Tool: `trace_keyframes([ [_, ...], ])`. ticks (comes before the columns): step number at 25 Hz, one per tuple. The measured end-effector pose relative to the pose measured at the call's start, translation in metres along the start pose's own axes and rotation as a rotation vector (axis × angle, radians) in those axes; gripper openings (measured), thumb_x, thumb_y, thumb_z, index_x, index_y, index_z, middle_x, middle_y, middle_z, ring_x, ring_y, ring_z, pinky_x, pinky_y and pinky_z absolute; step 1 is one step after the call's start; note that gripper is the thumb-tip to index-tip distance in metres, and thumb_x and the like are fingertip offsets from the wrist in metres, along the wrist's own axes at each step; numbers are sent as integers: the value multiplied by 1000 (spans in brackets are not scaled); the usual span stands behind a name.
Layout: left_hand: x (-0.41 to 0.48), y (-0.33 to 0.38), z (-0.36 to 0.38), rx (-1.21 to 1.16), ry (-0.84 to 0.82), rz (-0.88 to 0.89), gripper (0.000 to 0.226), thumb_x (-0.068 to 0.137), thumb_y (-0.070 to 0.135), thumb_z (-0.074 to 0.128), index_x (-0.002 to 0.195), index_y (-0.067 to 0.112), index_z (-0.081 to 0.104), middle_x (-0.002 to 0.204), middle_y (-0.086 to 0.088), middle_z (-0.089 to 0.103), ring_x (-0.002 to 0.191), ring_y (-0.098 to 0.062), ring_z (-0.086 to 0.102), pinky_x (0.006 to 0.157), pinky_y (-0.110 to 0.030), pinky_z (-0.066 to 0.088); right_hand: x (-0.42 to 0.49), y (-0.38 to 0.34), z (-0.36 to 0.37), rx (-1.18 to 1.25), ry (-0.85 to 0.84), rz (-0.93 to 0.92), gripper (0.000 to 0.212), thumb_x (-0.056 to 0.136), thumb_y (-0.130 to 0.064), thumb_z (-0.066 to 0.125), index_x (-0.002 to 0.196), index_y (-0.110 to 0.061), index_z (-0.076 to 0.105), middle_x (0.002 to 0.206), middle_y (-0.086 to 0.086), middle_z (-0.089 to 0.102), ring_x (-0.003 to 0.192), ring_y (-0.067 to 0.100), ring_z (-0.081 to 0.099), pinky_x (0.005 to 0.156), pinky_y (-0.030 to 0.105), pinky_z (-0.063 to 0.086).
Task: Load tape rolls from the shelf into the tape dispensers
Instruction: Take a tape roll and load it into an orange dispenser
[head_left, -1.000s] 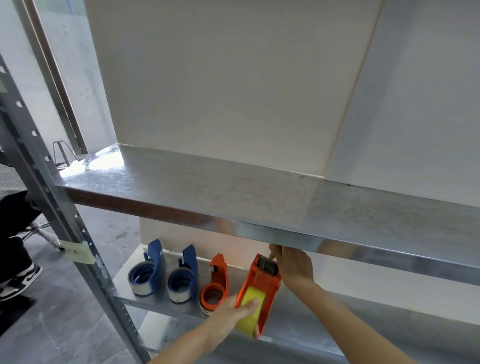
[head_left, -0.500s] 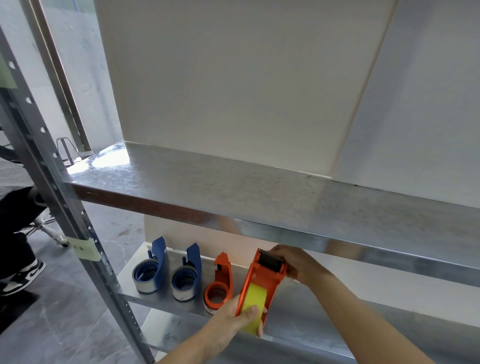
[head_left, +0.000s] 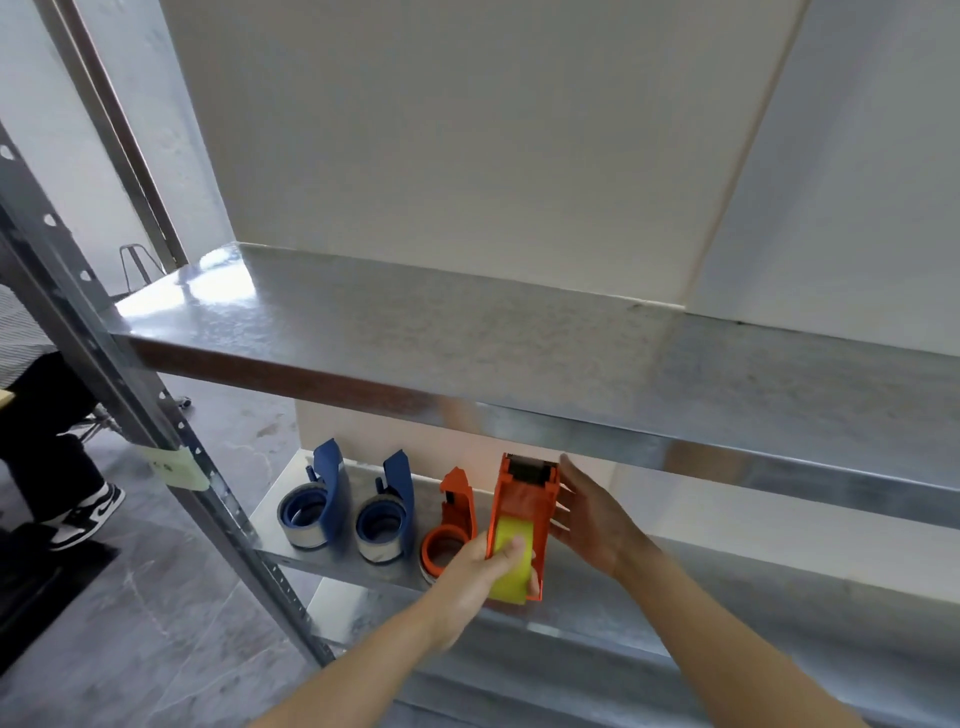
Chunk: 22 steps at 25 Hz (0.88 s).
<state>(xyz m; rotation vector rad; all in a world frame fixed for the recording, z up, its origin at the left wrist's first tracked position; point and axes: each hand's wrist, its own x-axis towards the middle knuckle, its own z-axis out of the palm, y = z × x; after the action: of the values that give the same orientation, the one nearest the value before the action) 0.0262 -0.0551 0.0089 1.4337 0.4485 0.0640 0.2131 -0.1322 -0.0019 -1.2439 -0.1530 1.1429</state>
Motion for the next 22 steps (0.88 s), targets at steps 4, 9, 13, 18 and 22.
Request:
trace_keyframes([
  [4, 33, -9, 7, -112, 62, -141, 38, 100, 30, 45, 113, -3, 60, 83, -13, 69, 83, -24, 67, 98, -45, 48, 15, 25, -2, -88, 58, 13, 20, 89, -31, 61, 105, -19, 65, 96, 3, 71, 88, 20, 65, 80, 30, 49],
  [9, 72, -19, 20, -245, 151, -313, 17, 95, 10, 53, 104, 12, 67, 91, -9, 74, 88, -25, 70, 90, -43, 54, 52, 56, -25, -114, 210, 70, 41, 93, -30, 56, 111, 7, 62, 88, 21, 67, 58, 24, 63, 47, 26, 49],
  [13, 93, -47, 18, -156, 297, -444, 25, 93, 10, 58, 116, 2, 62, 105, -15, 71, 96, -31, 69, 84, -43, 58, 73, 68, -30, -141, 291, 56, 17, 93, -19, 58, 100, -5, 63, 92, 16, 69, 73, 22, 66, 63, 31, 54],
  [18, 102, -64, 12, -94, 363, -506, 13, 94, 12, 57, 101, 6, 66, 108, -16, 72, 102, -33, 69, 97, -47, 54, 88, 67, -35, -807, 329, 77, 44, 91, -48, 49, 114, -10, 44, 110, 16, 61, 101, 32, 60, 92, 47, 49],
  [22, 109, -64, 10, 66, 374, -529, 22, 93, 22, 53, 110, 10, 63, 111, -15, 70, 105, -32, 66, 99, -47, 51, 74, 63, -52, -1666, 393, -97, 54, 94, -57, 36, 117, -12, 55, 118, 18, 57, 111, 36, 51, 89, 45, 46],
])
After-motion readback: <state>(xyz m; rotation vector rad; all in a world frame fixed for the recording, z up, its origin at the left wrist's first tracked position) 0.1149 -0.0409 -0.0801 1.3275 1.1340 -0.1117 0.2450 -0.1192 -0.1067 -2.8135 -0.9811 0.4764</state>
